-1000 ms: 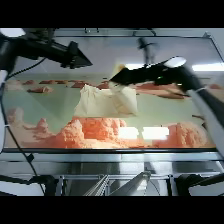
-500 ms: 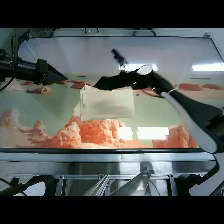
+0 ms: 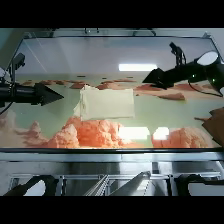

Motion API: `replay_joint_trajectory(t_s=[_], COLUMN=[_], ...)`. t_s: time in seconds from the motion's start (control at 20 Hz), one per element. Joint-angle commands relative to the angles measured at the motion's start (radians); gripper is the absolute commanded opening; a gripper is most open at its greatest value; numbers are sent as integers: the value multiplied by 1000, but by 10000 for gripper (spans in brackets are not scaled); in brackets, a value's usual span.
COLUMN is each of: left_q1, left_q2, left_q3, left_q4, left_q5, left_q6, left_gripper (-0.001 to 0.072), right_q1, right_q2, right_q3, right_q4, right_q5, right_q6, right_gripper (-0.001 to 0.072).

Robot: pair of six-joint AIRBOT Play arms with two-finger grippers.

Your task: Fold the shirts.

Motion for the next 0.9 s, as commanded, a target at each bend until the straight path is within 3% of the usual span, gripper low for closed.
replay_joint_trajectory(t_s=[0.0, 0.25, 0.3, 0.35, 0.7, 0.75, 0.85], left_q1=[10, 10, 10, 10, 9, 10, 10], left_q2=[24, 24, 25, 25, 25, 25, 25], left_q3=[-56, -56, -56, -56, -56, -56, -56], left_q4=[1, 0, 0, -1, -1, -1, -1], left_q5=[19, 13, 13, 12, 5, 5, -7], left_q6=[13, 13, 13, 13, 13, 13, 13], left_gripper=[29, 29, 29, 29, 29, 29, 29], right_q1=[-4, 79, 96, 108, 221, 232, 237], right_q2=[-68, -265, -291, -309, -353, -357, -356], right_q3=[-155, -145, -136, -127, -43, -27, 0], right_q4=[87, 367, 377, 395, 521, 530, 586], right_q5=[-154, -194, -192, -179, -156, -155, -125], right_q6=[-23, -145, -139, -133, -138, -150, -196], right_gripper=[583, 577, 565, 478, 477, 353, 10])
